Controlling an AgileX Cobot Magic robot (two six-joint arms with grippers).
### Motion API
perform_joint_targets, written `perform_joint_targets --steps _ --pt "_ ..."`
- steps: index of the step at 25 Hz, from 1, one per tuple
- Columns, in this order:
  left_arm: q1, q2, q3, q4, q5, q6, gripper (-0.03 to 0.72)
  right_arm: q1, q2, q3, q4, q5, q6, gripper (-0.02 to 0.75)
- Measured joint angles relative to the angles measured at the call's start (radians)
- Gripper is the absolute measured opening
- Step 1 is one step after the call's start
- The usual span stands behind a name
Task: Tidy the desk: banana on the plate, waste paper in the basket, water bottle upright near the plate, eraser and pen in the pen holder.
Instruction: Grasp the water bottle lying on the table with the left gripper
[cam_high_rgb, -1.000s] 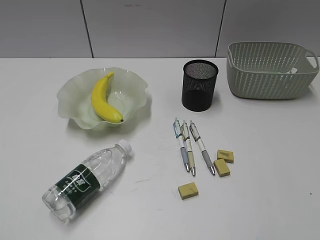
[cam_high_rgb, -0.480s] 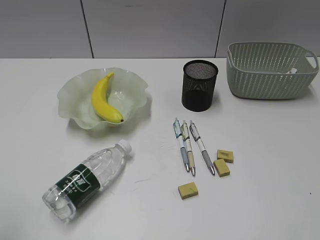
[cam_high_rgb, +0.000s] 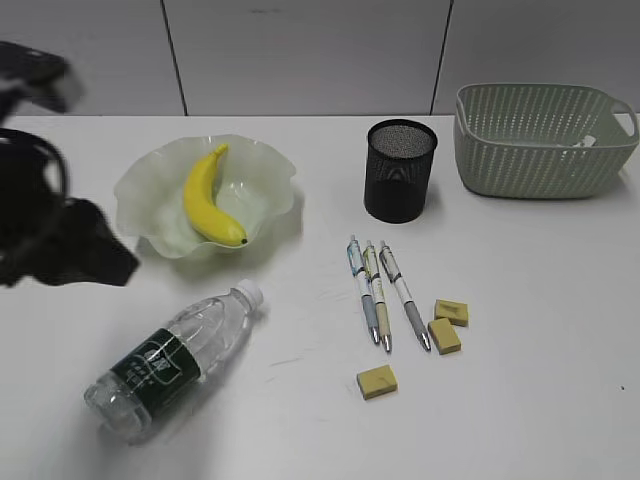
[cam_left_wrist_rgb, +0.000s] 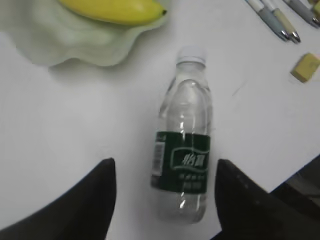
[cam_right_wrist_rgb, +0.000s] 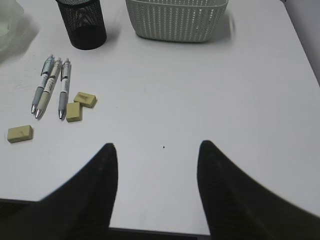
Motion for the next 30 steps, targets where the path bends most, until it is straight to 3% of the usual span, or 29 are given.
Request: perform_joint_targets --steps 3,8,12,18,23,24,27,30 --pt "-0.133 0.231 -0.119 0.067 0.001 -0.075 0.471 0.000 0.000 0.000 0.000 0.000 0.000 0.405" --pt "-0.238 0.509 -0.290 0.133 0.019 -0.144 0.516 0.000 0.000 0.000 0.000 0.000 0.000 0.396" --pt "-0.244 0.642 -0.373 0.180 0.042 -0.179 0.542 0.000 0.000 0.000 0.000 -0.001 0.000 0.394" --pt "-0.244 0.741 -0.391 0.216 0.049 -0.190 0.533 0.000 0.000 0.000 0.000 -0.001 0.000 0.394" --pt "-0.244 0.760 -0.392 0.212 0.045 -0.199 0.343 0.000 0.000 0.000 0.000 -0.002 0.000 0.394" --pt "-0.244 0.751 -0.389 0.201 0.035 -0.203 0.341 0.000 0.000 0.000 0.000 -0.002 0.000 0.394" --pt "-0.245 0.662 -0.322 0.127 -0.062 -0.208 0.341 0.000 0.000 0.000 -0.001 -0.002 0.000 0.393" --pt "-0.249 0.480 -0.173 0.095 -0.247 -0.214 0.340 0.000 0.000 0.000 -0.001 -0.002 0.000 0.393"
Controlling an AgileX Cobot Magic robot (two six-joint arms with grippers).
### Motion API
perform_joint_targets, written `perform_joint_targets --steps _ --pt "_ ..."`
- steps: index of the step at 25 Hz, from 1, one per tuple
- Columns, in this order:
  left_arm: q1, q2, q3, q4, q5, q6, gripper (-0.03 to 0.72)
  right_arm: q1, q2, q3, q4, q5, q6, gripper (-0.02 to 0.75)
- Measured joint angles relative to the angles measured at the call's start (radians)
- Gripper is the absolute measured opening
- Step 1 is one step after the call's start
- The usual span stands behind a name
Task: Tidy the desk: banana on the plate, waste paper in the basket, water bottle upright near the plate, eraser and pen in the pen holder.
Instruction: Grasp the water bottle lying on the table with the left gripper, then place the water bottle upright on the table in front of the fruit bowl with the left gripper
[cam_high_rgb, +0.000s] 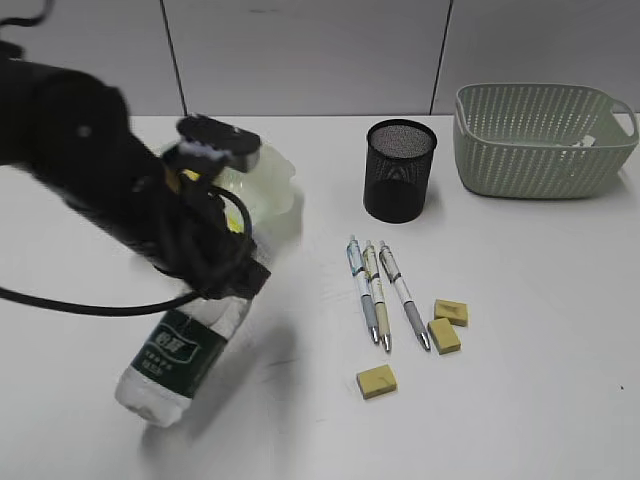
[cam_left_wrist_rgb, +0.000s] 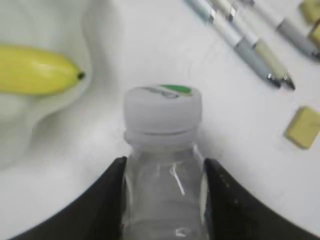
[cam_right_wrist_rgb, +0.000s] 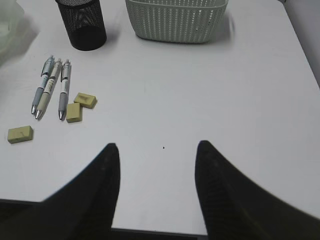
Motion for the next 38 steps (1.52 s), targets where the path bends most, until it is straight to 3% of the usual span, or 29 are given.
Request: perform_joint_targets --steps 4,9,13,17,26,36,38 --pt "0.011 -0.263 0.271 -0.001 -0.359 -0.002 0.340 0.000 0.000 0.000 0.000 0.000 0.000 0.388" --pt "0.024 -0.390 0.610 -0.009 -0.995 0.002 0.340 0.000 0.000 0.000 0.000 0.000 0.000 0.362" --pt "0.024 -0.334 0.764 -0.021 -1.381 0.004 0.340 0.000 0.000 0.000 0.000 0.000 0.000 0.356" --pt "0.024 -0.214 0.792 -0.031 -1.603 0.005 0.340 0.000 0.000 0.000 0.000 0.000 0.001 0.353" --pt "0.024 0.020 0.771 -0.026 -1.737 0.005 0.338 0.000 0.000 0.000 0.000 0.000 0.001 0.342" --pt "0.024 0.034 0.786 -0.026 -1.774 -0.007 0.340 0.000 0.000 0.000 0.000 0.000 0.001 0.339" --pt "0.024 0.022 0.799 -0.026 -1.774 -0.013 0.375 0.000 0.000 0.000 0.000 0.000 0.001 0.339"
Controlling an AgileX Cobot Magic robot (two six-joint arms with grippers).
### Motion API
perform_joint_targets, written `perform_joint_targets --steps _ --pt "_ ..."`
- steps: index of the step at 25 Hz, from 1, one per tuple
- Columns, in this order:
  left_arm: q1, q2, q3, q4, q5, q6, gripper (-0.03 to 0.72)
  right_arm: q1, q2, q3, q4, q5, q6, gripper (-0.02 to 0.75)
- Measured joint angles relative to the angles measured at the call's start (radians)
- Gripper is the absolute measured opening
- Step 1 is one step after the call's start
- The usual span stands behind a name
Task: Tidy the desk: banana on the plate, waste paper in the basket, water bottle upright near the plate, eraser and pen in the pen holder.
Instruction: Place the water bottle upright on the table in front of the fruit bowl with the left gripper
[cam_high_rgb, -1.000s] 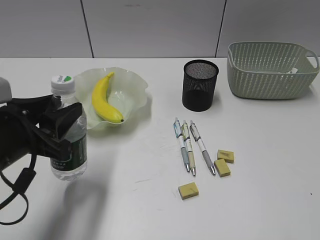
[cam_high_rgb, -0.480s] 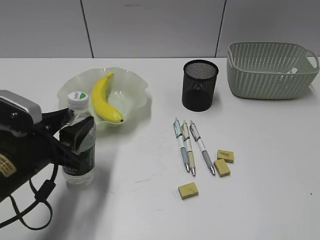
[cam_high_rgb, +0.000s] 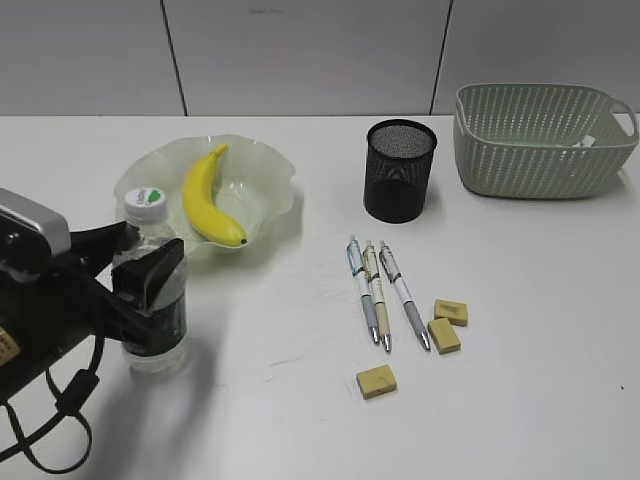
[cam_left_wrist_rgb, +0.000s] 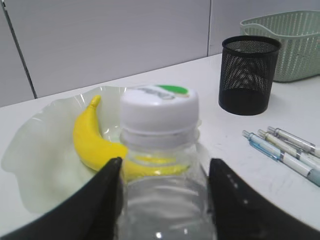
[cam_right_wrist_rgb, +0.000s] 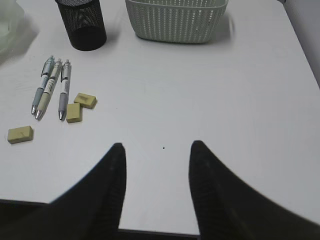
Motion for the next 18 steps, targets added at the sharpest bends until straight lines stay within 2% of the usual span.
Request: perform_joint_targets --steps 5,9,12,14,18 --pt "0.000 -0.072 0.018 0.005 0.040 -0.005 0.536 0.000 0.000 0.000 0.000 -0.001 0.000 0.339" --pt "0.000 -0.174 0.019 0.017 0.044 -0.007 0.572 0.000 0.000 0.000 0.000 -0.001 0.000 0.339" --pt "0.000 -0.316 0.017 -0.020 0.150 -0.007 0.552 0.000 0.000 0.000 0.000 -0.001 0.000 0.339" --pt "0.001 -0.442 -0.008 -0.058 0.364 -0.006 0.529 0.000 0.000 0.000 0.000 -0.001 0.000 0.339" --pt "0.033 -0.723 -0.182 -0.079 0.990 0.081 0.515 0.000 0.000 0.000 0.000 -0.001 0.000 0.339"
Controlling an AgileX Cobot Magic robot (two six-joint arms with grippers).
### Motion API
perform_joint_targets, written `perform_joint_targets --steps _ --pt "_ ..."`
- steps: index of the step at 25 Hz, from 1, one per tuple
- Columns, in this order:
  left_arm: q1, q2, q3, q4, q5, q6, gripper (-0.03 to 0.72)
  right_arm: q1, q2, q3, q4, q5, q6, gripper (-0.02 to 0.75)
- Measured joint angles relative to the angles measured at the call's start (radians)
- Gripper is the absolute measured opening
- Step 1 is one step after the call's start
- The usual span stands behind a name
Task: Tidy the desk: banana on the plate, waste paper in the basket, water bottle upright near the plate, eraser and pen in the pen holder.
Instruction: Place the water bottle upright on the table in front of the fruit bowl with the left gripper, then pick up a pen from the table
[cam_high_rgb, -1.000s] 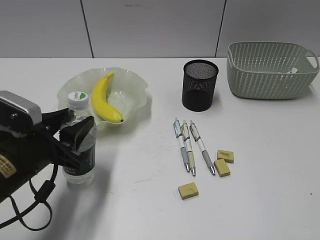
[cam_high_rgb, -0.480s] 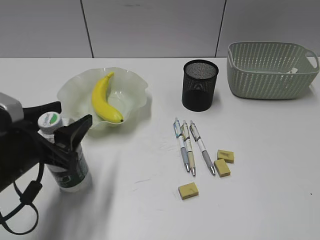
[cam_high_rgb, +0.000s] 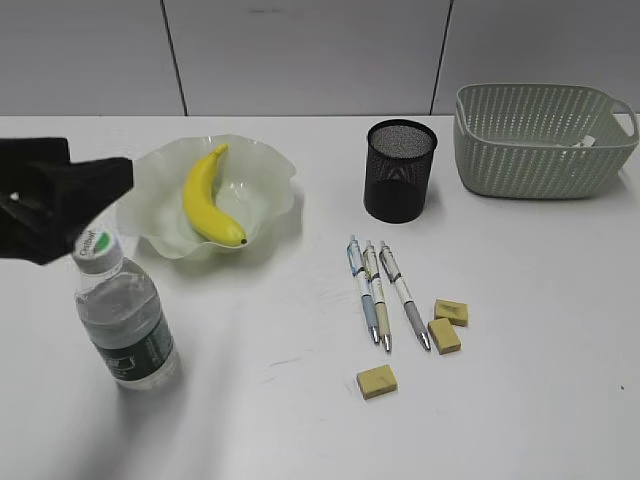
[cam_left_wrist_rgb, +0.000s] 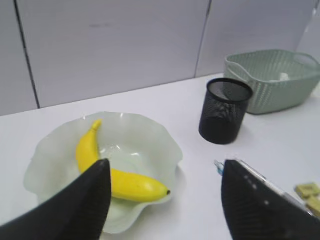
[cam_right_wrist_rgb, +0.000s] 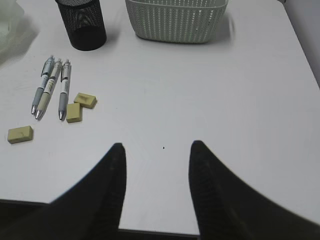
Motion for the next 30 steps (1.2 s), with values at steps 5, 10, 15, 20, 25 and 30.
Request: perform_joint_targets --steps 5,10,15,20,25,30 --pt "0.108 -0.256 -0.210 0.101 0.653 0.030 0.458 0.000 0.000 0.000 0.000 0.000 0.000 0.339" --pt "0.240 -0.422 -0.231 0.172 1.136 -0.052 0.412 0.000 0.000 0.000 -0.002 0.000 0.000 0.339" --pt "0.328 -0.628 -0.231 0.208 1.329 -0.101 0.410 0.000 0.000 0.000 -0.002 0.000 0.000 0.339" --pt "0.404 -0.831 -0.188 0.264 1.343 -0.145 0.410 0.000 0.000 0.000 -0.002 0.000 0.000 0.339" --pt "0.434 -0.923 -0.144 0.263 1.331 -0.152 0.407 0.000 0.000 0.000 -0.002 0.000 0.000 0.339" --pt "0.436 -0.925 -0.144 0.264 1.327 -0.160 0.386 0.000 0.011 0.000 -0.002 0.000 -0.004 0.339"
